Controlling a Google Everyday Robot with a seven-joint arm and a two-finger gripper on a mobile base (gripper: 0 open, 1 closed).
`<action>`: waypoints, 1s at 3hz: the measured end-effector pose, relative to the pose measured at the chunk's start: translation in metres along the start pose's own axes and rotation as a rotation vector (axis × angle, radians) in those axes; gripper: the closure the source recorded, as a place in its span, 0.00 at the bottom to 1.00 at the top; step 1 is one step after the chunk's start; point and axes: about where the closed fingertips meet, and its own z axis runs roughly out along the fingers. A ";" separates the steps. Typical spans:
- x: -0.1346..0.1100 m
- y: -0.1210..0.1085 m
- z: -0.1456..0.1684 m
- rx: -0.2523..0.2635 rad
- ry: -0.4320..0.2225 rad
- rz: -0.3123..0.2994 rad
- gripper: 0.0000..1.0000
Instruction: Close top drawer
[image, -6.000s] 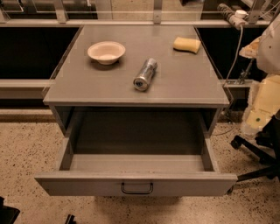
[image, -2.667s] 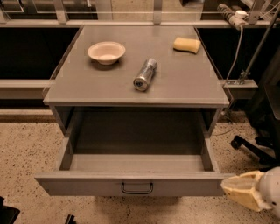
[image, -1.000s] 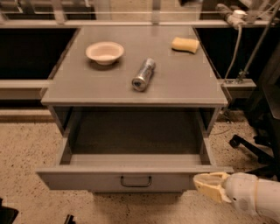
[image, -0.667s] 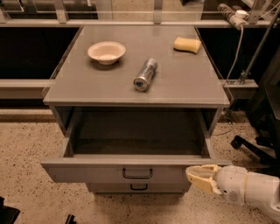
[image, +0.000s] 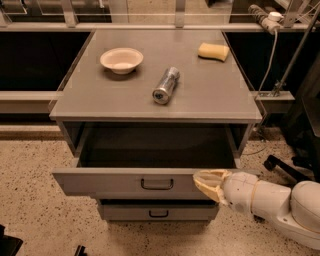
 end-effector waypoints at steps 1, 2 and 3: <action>0.000 0.000 0.000 0.000 0.000 0.000 1.00; 0.018 0.003 0.012 0.014 0.047 -0.020 1.00; 0.037 -0.001 0.026 0.043 0.091 -0.058 1.00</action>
Offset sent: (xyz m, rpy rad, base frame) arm 0.0027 0.0095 -0.0624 -0.1491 0.0225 -0.0322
